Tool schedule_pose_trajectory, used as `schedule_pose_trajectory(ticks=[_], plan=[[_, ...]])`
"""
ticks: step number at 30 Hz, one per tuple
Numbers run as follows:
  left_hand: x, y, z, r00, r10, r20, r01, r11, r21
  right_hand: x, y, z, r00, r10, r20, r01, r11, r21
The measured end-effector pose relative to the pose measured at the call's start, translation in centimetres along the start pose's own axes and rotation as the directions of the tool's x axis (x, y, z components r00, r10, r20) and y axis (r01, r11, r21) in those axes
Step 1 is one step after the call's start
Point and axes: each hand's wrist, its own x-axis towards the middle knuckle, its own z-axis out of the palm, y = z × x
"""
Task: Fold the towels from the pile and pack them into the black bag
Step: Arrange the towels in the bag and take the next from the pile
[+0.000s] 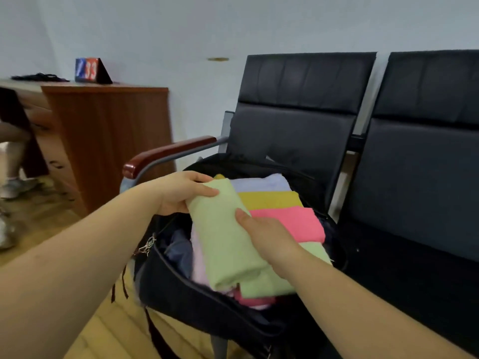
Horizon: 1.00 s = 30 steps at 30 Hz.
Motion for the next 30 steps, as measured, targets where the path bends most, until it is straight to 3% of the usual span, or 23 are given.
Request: schedule_pose_trajectory(ticks=[4, 7, 11, 17, 21, 23, 25, 28, 30], plan=[[2.3, -1.4, -1.1, 0.964, 0.043, -0.263, -0.054, 0.998, -0.036, 0.9, 0.6, 2.8, 0.995, -0.078, -0.062, 0.077, 0.997, -0.018], [3.9, -3.5, -0.8, 0.926, 0.057, -0.373, -0.056, 0.998, 0.013, 1.1, 1.6, 4.0, 0.974, -0.208, -0.093, 0.185, 0.96, -0.212], [5.9, -6.0, 0.6, 0.915, 0.102, -0.389, -0.041, 0.986, 0.162, 0.9, 3.5, 5.0, 0.938, -0.337, -0.076, 0.269, 0.849, -0.455], [7.2, -7.5, 1.5, 0.917, 0.141, -0.373, -0.045, 0.966, 0.255, 1.3, 4.6, 5.1, 0.924, -0.376, -0.069, 0.28, 0.789, -0.546], [7.1, -7.8, 1.7, 0.874, 0.194, -0.447, -0.032, 0.938, 0.345, 1.5, 5.2, 4.9, 0.771, -0.632, -0.083, 0.3, 0.475, -0.827], [6.1, -7.3, 2.2, 0.846, 0.323, -0.425, -0.059, 0.847, 0.528, 1.3, 5.5, 4.4, 0.736, -0.677, -0.017, 0.316, 0.366, -0.875], [4.9, -6.9, 3.1, 0.872, 0.394, -0.292, -0.067, 0.686, 0.725, 1.2, 6.4, 3.9, 0.748, -0.659, 0.081, 0.346, 0.282, -0.895], [3.6, -7.8, 5.0, 0.979, 0.206, -0.015, -0.049, 0.301, 0.952, 0.3, 6.9, 4.0, 0.867, -0.46, 0.193, 0.335, 0.25, -0.908], [3.5, -9.0, 5.6, 0.995, 0.081, 0.052, -0.07, 0.236, 0.969, 0.0, 7.5, 4.2, 0.904, -0.358, 0.233, 0.345, 0.291, -0.892]])
